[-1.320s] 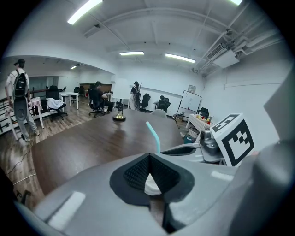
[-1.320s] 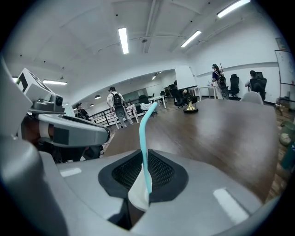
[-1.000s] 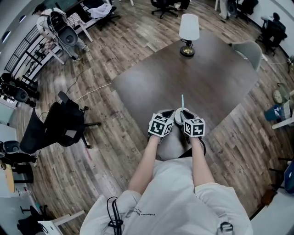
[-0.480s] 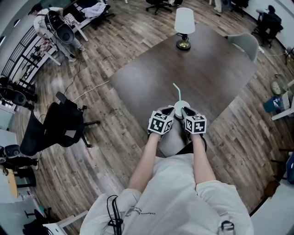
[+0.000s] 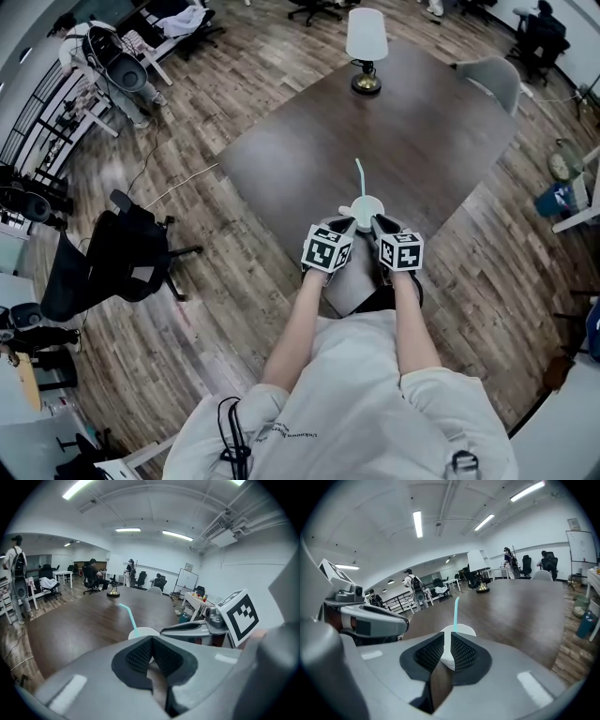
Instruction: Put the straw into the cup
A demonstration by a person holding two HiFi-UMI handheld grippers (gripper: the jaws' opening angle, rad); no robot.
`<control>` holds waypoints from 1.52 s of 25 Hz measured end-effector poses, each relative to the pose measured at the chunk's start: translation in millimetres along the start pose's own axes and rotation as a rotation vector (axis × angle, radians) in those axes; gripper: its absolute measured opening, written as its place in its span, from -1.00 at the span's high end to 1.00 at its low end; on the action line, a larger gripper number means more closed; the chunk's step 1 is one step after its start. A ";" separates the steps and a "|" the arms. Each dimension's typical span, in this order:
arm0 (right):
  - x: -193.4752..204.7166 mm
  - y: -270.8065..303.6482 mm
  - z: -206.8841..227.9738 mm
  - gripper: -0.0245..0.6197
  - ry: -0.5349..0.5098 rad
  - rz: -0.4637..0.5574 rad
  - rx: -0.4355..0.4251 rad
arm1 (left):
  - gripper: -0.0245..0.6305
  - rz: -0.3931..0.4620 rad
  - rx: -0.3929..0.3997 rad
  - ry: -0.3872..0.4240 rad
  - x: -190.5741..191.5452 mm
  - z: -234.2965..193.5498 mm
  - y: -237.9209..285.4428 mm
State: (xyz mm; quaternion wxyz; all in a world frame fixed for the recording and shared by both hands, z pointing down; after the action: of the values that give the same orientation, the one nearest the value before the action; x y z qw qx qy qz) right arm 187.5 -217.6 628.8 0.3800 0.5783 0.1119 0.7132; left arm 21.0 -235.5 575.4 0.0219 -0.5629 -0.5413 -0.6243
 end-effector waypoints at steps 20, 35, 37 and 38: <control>25.5 -42.0 0.9 0.84 0.117 0.076 -0.052 | 0.93 -0.005 0.027 -0.025 19.5 7.4 -0.9; 27.7 -48.2 -6.5 0.85 0.033 0.028 -0.056 | 0.93 0.012 0.024 -0.036 19.2 6.5 -8.0; 25.1 -47.1 -7.1 0.85 0.025 0.026 -0.057 | 0.93 0.018 0.019 -0.042 18.3 4.7 -9.7; 23.9 -46.6 -7.1 0.85 0.019 0.026 -0.057 | 0.93 0.020 0.016 -0.044 17.5 4.0 -10.0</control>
State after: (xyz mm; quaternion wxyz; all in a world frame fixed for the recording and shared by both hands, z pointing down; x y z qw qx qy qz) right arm 199.3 -167.6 616.3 0.3860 0.5617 0.0878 0.7265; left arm 11.0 -218.4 580.7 0.0211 -0.5816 -0.5410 -0.6071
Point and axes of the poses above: the fingertips, and each gripper's own axes: y forward along the fingers, z to its right, x out of its underside, the point moved 10 cm from there along -y, backward along the fingers, and after that the axes turned 5 degrees about -z, right-handed, at the moved point
